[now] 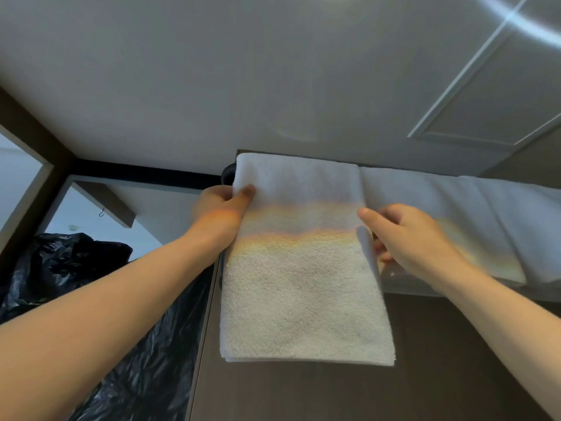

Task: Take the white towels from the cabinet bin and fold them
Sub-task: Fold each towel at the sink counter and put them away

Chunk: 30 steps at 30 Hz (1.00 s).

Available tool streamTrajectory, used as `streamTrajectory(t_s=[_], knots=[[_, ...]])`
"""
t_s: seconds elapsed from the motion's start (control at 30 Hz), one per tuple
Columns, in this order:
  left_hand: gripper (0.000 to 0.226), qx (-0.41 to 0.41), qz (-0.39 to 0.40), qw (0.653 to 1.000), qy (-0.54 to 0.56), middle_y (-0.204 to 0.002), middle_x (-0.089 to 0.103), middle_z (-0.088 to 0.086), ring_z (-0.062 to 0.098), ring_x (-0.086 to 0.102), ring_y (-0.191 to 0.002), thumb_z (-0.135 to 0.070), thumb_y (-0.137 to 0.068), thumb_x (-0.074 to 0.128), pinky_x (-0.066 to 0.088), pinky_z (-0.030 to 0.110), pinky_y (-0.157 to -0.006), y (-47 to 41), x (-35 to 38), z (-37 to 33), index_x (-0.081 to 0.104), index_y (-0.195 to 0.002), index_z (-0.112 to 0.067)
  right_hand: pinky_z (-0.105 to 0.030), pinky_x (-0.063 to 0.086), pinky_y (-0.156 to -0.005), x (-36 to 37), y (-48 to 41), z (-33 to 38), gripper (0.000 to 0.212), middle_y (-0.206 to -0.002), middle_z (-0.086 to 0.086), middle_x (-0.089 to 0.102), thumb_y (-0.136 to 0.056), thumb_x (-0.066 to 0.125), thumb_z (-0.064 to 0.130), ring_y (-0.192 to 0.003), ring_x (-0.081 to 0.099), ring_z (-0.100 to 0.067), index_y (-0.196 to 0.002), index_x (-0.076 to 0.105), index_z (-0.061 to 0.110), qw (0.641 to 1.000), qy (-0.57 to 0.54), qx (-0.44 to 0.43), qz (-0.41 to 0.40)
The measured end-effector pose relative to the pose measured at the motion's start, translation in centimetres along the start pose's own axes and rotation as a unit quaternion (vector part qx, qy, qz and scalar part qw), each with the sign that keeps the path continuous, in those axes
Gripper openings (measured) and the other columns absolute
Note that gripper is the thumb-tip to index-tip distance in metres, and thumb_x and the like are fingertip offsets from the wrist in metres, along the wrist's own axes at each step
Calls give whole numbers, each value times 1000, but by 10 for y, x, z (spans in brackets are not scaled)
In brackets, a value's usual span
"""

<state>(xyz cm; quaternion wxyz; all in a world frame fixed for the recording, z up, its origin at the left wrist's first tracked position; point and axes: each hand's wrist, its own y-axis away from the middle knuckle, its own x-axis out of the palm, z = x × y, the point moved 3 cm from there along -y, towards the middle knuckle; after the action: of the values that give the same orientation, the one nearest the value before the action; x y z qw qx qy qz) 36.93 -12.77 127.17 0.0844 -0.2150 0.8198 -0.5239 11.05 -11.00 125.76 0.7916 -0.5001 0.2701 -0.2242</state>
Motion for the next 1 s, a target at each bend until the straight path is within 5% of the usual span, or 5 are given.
streamTrajectory(t_s=[0.1,0.2,0.53,0.8,1.0], knots=[[51,-7,3,1000,-3,-103,65,27,27,60,-81,-44,-95,52,42,35,-73,3,0,-1,63,-99,6,-28,43,-55,9,-7,-7,57,-64,-1,47,-94,54,51,-52,48,-16,-107,64,-3,993,-76,68,58],[44,-30,21,999,-15,-100,67,20,30,64,-88,-47,-95,51,45,35,-76,7,-2,-3,64,-96,-6,-25,29,-46,10,-17,-3,39,-58,-1,34,-93,58,45,-44,32,-13,-82,60,8,986,-138,81,44],[16,-32,31,998,41,-87,72,0,15,69,-80,-34,-85,71,54,21,-65,12,-17,-14,67,-81,-19,-18,27,-35,-3,-30,1,46,-44,-4,43,-93,64,30,-31,30,-9,-93,63,-16,989,-144,12,11],[35,72,-72,992,-79,-78,51,9,20,45,-66,-40,-88,65,30,30,-56,-35,-10,-42,61,-82,-6,-22,29,-45,-12,-82,35,41,-52,-3,41,-92,66,29,-49,38,-14,-58,49,13,988,-105,-61,-96],[39,45,-58,987,-141,-66,39,-3,12,38,-58,-41,-90,62,33,27,-57,-78,6,-37,38,-63,-25,-32,48,-84,-5,-126,29,22,-98,-5,69,-86,69,42,-98,66,-26,-83,64,21,994,7,11,-105]])
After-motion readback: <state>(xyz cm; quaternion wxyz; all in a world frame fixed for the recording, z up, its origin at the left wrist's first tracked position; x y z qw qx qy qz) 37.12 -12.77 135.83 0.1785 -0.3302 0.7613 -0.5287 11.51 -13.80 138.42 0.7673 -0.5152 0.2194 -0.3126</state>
